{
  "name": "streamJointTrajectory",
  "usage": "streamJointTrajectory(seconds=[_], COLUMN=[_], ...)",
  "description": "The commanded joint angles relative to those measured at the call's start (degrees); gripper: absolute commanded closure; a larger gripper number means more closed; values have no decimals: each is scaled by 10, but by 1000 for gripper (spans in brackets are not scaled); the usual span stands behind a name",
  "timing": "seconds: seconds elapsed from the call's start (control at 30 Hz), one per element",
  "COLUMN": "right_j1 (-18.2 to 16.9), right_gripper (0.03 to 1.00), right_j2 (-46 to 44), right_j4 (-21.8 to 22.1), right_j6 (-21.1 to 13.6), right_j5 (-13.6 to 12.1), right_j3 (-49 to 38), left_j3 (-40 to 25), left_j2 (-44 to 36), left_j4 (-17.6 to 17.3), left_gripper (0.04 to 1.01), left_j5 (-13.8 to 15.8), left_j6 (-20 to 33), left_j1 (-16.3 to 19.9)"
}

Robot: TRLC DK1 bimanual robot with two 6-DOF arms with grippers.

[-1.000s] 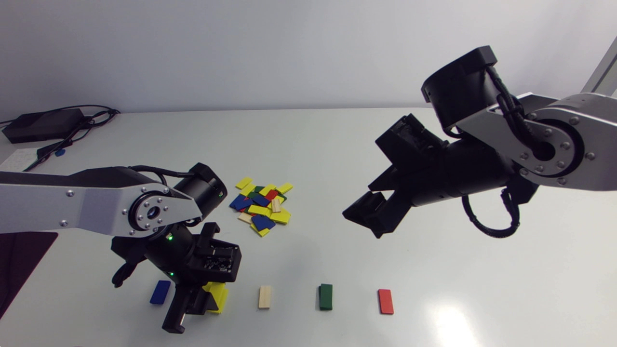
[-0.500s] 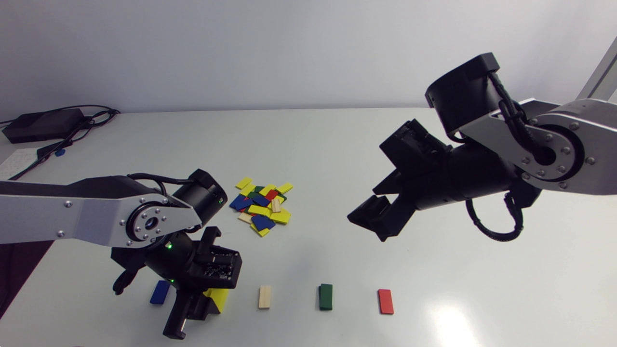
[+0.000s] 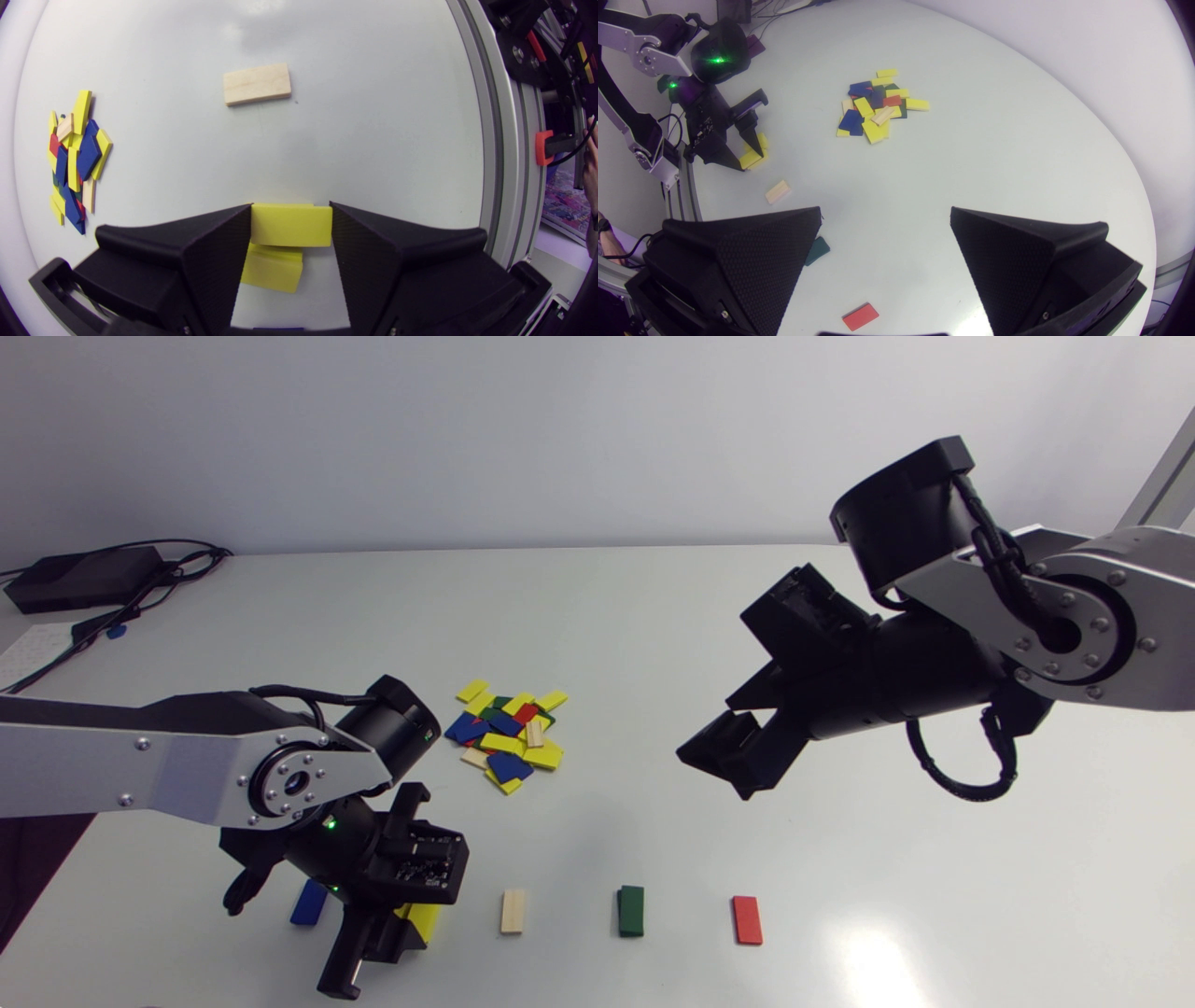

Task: Take domino bricks one by one from the mixed stack on the table and place each onto the existing stack of the same color.

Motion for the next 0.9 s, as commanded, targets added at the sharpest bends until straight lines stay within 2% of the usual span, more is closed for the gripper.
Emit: streamJointTrajectory(seconds=[0.0, 0.63, 0.77, 0.87], right_j1=[-4, -4, -4, -4], right_gripper=[66, 66, 66, 66], right_j2=[-7, -17, -18, -19], right_j4=[0, -2, -2, -3], right_j6=[-7, -7, -7, -7], right_j5=[-2, -2, -2, -2], right_j3=[-17, -17, -17, -17], left_j3=[-13, -15, -15, -15], left_j2=[12, 14, 19, 23], left_j4=[3, 13, 17, 19], left_gripper=[672, 654, 559, 444], left_j5=[0, 0, 0, 0], left_j6=[18, 28, 32, 32], left_j1=[2, 13, 14, 14])
